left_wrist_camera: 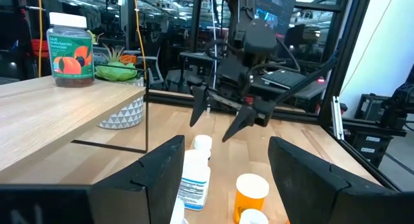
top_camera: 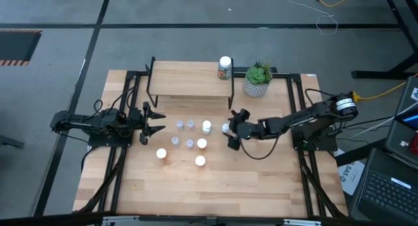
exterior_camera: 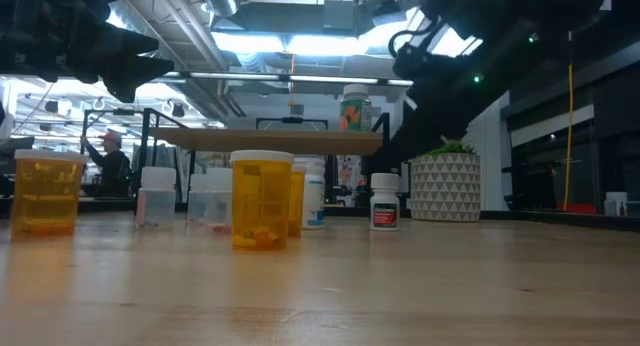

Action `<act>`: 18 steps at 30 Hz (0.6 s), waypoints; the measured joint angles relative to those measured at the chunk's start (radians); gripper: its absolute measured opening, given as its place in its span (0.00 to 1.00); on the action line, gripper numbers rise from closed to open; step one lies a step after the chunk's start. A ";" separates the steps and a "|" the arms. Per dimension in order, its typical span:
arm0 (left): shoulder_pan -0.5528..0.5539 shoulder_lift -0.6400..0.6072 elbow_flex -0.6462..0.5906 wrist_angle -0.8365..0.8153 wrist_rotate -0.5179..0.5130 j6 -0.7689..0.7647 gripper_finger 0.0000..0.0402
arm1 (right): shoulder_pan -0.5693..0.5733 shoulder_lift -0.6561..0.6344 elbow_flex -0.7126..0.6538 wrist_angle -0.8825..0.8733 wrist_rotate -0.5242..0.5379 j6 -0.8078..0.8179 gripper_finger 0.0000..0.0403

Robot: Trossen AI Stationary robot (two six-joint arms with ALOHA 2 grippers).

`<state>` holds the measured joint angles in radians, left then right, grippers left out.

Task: Pick and place medicine bottles onto shelf by color
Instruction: Put the white pill bottle on the shelf

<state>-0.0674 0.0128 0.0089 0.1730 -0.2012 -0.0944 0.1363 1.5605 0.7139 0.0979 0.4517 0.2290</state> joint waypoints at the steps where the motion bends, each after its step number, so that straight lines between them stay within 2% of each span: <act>1: 0.000 0.000 0.000 0.000 0.000 0.000 0.55 | -0.002 0.009 0.000 0.000 0.000 0.003 0.85; 9: 0.000 0.000 0.000 0.000 0.000 0.000 0.55 | -0.025 0.083 0.000 0.041 -0.002 0.056 0.83; 18: 0.000 0.000 0.000 -0.001 0.000 0.000 0.55 | -0.035 0.100 0.000 0.052 -0.035 0.110 0.65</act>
<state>-0.0675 0.0128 0.0087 0.1724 -0.2011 -0.0940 0.1017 1.6600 0.7143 0.1501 0.4168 0.3386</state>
